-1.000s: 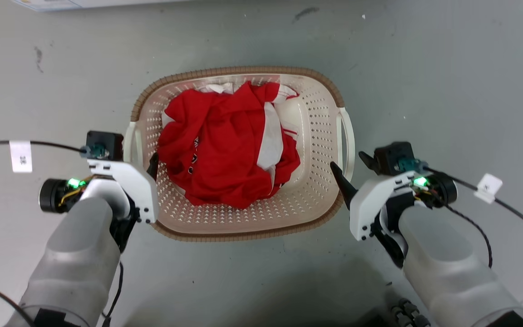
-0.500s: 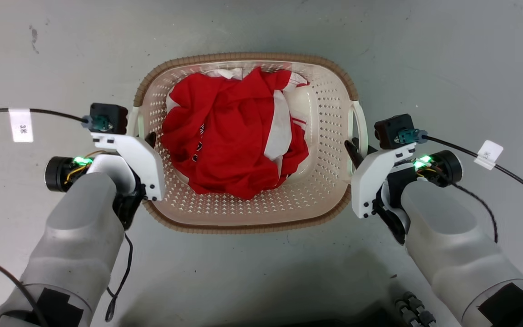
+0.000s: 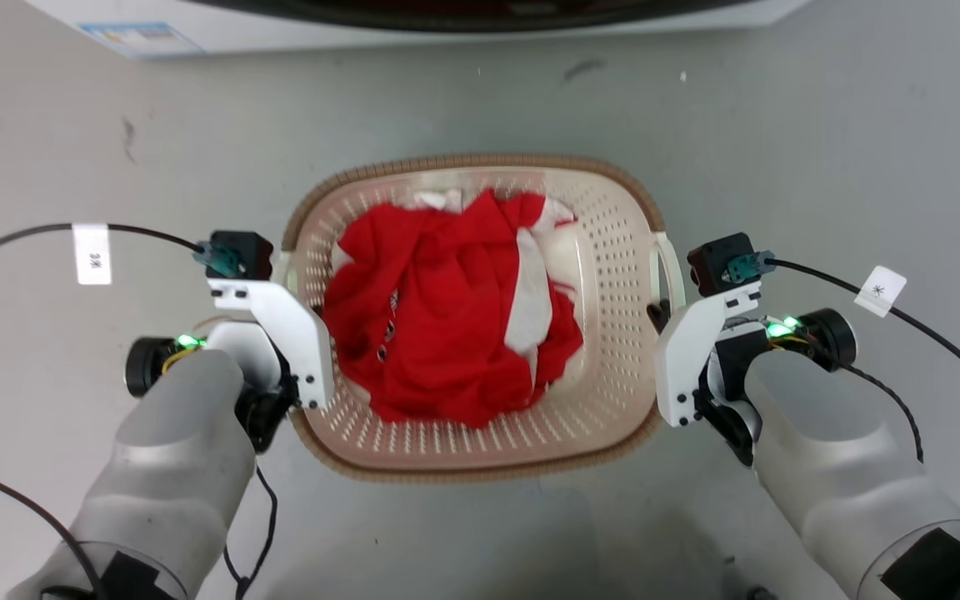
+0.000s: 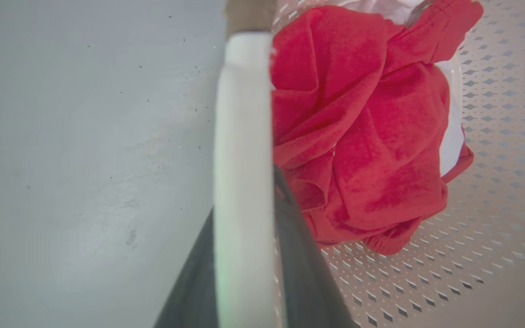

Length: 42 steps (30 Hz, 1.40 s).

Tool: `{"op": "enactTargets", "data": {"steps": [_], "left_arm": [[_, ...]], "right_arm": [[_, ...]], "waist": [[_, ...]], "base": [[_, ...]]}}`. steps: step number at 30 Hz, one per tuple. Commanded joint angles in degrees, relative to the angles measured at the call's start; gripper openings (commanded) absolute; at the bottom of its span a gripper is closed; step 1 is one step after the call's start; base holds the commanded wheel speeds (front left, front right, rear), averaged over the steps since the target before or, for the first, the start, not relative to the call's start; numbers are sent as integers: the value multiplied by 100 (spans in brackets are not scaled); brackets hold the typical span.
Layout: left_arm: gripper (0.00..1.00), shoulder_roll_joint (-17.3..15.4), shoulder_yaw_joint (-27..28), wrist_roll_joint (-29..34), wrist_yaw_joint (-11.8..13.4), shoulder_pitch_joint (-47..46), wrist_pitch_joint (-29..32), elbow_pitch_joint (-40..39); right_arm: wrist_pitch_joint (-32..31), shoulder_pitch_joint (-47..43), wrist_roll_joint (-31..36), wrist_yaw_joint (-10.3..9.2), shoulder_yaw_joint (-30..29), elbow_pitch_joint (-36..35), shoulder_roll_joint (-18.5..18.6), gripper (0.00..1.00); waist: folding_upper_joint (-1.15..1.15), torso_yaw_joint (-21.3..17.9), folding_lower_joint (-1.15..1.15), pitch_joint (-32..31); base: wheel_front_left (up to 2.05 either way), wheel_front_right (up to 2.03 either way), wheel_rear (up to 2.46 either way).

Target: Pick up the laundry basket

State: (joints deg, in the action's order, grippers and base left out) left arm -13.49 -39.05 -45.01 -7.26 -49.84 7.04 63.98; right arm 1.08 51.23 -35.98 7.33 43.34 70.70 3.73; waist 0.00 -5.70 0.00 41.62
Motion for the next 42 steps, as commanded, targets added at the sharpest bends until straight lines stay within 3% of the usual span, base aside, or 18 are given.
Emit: {"op": "enactTargets", "data": {"steps": [1,20,31,42], "left_arm": [[0,155,-77,-20,-38,74,45,-47],[0,115,-745,-1237,-54,414,1472,-107],[0,41,-878,-1749,-53,479,2071,-3],[0,79,-1096,-1999,-53,748,2502,77]], "right_arm": [[-11,-61,-6,28,61,-58,-79,0],[-2090,-210,-1329,24,735,-602,515,0],[-3111,-372,-1973,23,832,-504,582,0],[-3641,-642,-2311,24,895,-328,493,0]], "waist": [[0,56,0,-311],[0,207,0,-2463],[0,264,0,-3279],[0,287,0,-3894]], "base": [[0,0,0],[0,0,0],[0,0,0],[0,0,0]]}}
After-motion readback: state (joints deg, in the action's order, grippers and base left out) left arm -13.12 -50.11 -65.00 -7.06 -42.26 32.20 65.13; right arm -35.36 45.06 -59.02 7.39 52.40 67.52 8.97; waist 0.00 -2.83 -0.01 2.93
